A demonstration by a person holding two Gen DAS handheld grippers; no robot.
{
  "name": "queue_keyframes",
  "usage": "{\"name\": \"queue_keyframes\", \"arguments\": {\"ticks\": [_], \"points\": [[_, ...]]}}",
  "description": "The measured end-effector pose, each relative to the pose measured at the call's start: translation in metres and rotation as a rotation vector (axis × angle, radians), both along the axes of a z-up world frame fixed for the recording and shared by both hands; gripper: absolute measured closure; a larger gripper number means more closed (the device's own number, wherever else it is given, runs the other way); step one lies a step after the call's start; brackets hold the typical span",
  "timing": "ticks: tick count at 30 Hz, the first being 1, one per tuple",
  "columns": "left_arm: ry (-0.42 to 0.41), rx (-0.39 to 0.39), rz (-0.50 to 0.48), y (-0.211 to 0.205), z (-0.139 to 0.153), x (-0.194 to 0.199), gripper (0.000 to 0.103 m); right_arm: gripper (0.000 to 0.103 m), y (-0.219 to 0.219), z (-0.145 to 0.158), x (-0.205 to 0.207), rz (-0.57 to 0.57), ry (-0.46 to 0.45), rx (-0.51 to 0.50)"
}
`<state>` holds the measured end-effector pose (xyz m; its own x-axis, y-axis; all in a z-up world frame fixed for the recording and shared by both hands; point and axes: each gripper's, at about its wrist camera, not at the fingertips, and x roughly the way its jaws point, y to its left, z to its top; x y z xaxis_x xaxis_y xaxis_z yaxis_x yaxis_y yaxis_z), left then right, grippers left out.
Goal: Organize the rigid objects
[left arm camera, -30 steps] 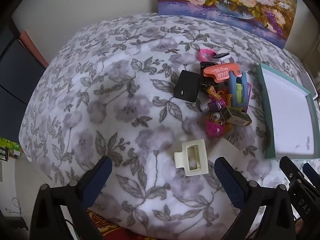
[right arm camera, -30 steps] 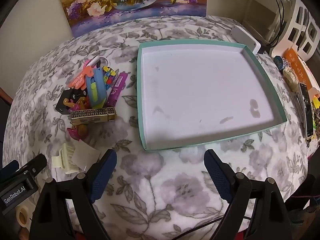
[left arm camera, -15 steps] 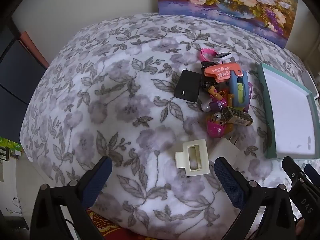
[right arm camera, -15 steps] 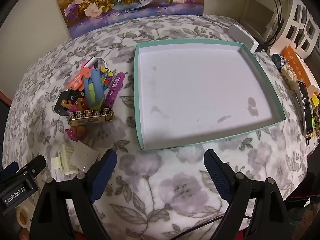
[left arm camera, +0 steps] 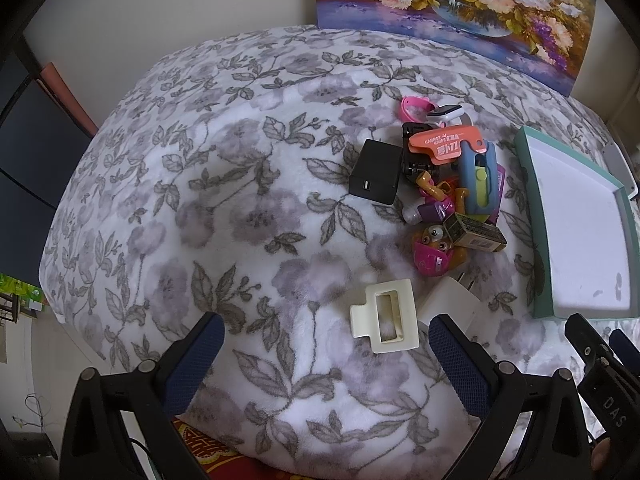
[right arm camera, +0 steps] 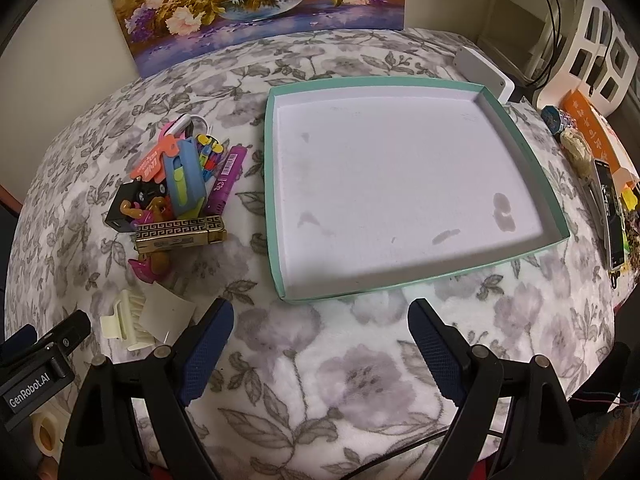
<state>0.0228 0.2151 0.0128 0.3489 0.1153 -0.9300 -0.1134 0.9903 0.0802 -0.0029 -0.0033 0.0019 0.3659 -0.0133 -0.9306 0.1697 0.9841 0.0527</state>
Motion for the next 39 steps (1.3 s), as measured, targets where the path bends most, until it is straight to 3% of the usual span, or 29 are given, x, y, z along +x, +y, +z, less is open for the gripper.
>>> {"name": "queue_keyframes", "arguments": {"ticks": [39], "points": [[-0.001, -0.014, -0.005, -0.0007, 0.0005, 0.0006, 0.000, 0.014, -0.0009, -0.0011, 0.0004, -0.006, 0.008, -0.002]]}}
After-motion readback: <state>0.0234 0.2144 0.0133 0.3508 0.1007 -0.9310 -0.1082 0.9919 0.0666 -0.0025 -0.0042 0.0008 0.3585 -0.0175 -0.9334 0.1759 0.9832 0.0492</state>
